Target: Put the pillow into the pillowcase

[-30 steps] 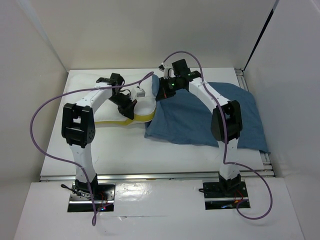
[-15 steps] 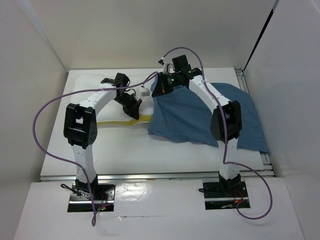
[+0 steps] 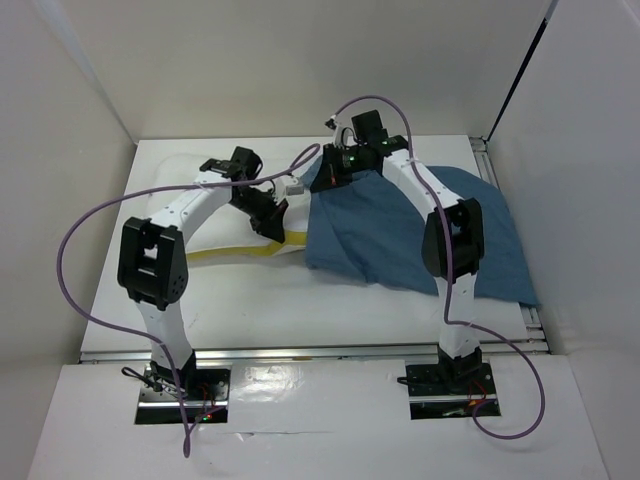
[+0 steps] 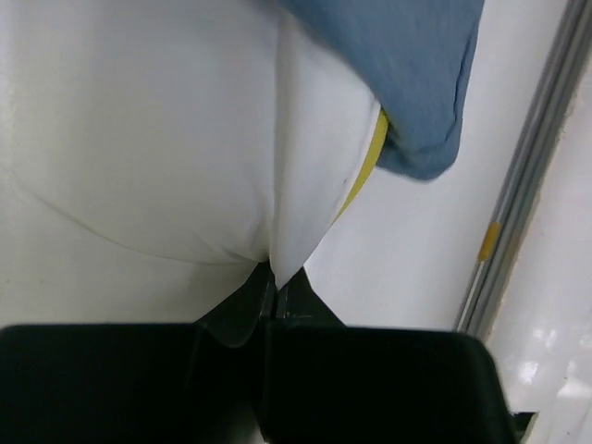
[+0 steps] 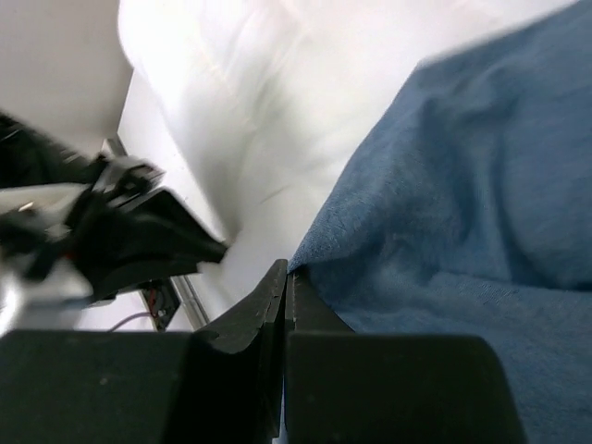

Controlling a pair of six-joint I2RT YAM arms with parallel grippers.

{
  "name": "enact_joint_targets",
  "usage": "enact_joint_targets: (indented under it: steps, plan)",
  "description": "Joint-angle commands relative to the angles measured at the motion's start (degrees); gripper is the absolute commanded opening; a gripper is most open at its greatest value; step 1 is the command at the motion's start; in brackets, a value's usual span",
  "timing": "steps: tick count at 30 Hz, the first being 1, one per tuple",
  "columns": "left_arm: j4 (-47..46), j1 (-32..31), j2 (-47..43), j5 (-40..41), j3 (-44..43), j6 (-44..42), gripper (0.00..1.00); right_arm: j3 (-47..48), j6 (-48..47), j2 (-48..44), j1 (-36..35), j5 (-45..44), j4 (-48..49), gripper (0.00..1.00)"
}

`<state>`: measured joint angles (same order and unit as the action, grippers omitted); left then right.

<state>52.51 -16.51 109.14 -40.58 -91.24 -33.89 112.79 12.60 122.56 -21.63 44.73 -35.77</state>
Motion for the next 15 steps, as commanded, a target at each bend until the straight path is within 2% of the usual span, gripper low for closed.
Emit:
enact_joint_targets:
  steps: [1, 7, 15]
  plan:
    - [5.4, -0.6, -5.1, -6.0, 3.0, -2.8, 0.00, 0.5, -0.6, 1.3, 1.5, 0.4, 1.8, 0.00]
    - [3.9, -1.8, -10.3, -3.3, 12.4, -4.0, 0.00, 2.8, 0.5, 2.5, 1.5, 1.5, 2.4, 0.00]
    - [-2.8, -5.9, -8.4, -2.6, 15.0, -2.1, 0.00, -0.6, 0.5, -1.5, -0.4, 4.0, 2.4, 0.00]
